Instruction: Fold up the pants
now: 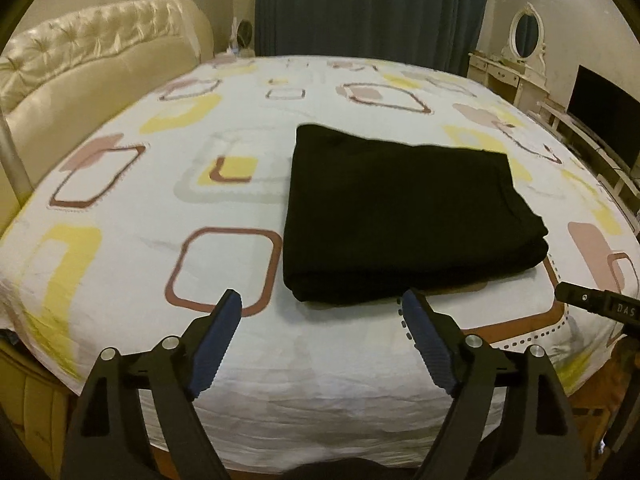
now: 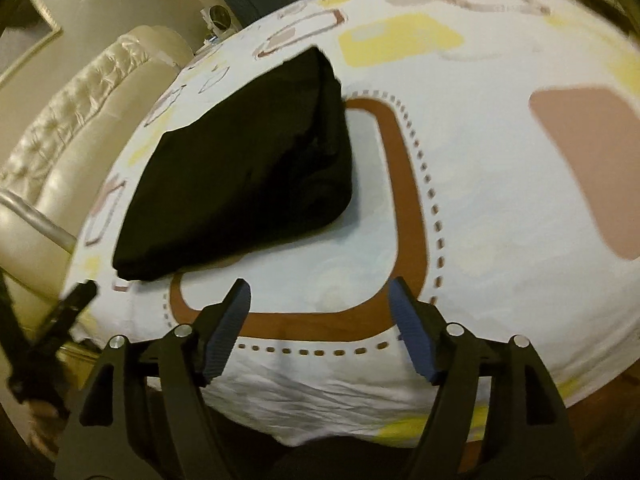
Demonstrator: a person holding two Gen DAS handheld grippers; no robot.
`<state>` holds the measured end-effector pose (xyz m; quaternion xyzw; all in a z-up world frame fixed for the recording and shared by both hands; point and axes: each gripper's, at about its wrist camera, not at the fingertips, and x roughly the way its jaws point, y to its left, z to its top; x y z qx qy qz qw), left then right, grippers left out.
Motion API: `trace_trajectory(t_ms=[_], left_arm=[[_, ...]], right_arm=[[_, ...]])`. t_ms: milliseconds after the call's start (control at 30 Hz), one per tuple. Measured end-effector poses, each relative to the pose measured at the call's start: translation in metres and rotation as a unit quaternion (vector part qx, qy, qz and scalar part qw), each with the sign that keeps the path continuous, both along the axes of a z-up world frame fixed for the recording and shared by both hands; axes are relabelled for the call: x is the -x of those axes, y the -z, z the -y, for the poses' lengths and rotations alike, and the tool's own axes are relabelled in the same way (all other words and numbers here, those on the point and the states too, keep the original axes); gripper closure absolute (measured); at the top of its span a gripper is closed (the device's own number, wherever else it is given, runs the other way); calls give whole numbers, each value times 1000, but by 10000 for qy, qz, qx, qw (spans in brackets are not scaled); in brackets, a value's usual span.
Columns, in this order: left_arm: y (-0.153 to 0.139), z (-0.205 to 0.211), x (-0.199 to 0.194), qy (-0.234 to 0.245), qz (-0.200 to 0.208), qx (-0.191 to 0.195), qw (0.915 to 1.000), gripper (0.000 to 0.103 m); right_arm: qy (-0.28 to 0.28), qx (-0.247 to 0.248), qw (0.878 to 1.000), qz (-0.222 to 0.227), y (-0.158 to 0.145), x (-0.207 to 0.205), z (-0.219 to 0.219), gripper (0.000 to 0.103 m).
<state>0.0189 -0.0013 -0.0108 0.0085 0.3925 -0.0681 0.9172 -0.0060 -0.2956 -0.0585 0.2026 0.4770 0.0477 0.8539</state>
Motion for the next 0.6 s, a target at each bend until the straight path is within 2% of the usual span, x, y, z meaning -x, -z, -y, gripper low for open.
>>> trace_trajectory(t_ms=[133, 200, 300, 400, 600], left_arm=[[-6, -4, 5, -43, 90, 214, 9997, 18], [-8, -5, 6, -113, 83, 327, 9994, 18], [-11, -8, 9, -184, 105, 556, 9982, 18], [-10, -6, 9, -151, 122, 405, 9990, 18], [-9, -9, 7, -240, 83, 496, 9984, 18]], right_arm=[[21, 707, 9972, 255, -5, 3, -1, 25], [25, 866, 9957, 325, -6, 2, -3, 22], [-39, 943, 9949, 365, -6, 3, -9, 21], [-102, 1075, 9931, 452, -10, 6, -13, 18], [-29, 1121, 9924, 501, -12, 6, -12, 15]])
